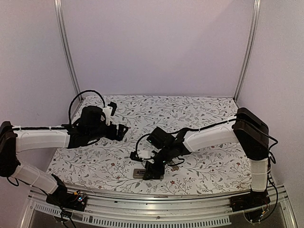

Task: Load the batteries into the remote control
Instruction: Move the remote control without the battery cover to the corner of the board, then pick up the battery cover at the center of the board.

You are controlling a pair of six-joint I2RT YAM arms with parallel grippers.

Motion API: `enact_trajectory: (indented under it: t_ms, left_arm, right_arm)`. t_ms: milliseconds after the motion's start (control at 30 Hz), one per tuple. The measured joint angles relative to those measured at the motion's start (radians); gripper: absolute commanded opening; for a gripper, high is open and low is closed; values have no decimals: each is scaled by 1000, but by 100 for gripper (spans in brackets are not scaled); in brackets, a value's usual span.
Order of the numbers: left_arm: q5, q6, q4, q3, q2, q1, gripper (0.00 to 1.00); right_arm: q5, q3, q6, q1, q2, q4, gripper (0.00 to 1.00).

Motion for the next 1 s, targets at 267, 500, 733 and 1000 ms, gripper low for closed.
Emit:
enact_trajectory:
  t_ms: [267, 500, 733, 1000]
  left_arm:
    - [-3, -2, 14, -49, -100, 0, 100]
    - [-64, -5, 95, -127, -344, 0, 100]
    - [-128, 10, 158, -169, -477, -10, 100]
    - [-188, 50, -29, -3, -426, -44, 100]
  right_arm:
    - [63, 17, -2, 2, -35, -48, 99]
    - [199, 29, 86, -40, -239, 26, 99]
    - [121, -128, 404, -282, -496, 325, 98]
    - [-39, -282, 423, -325, -536, 307, 93]
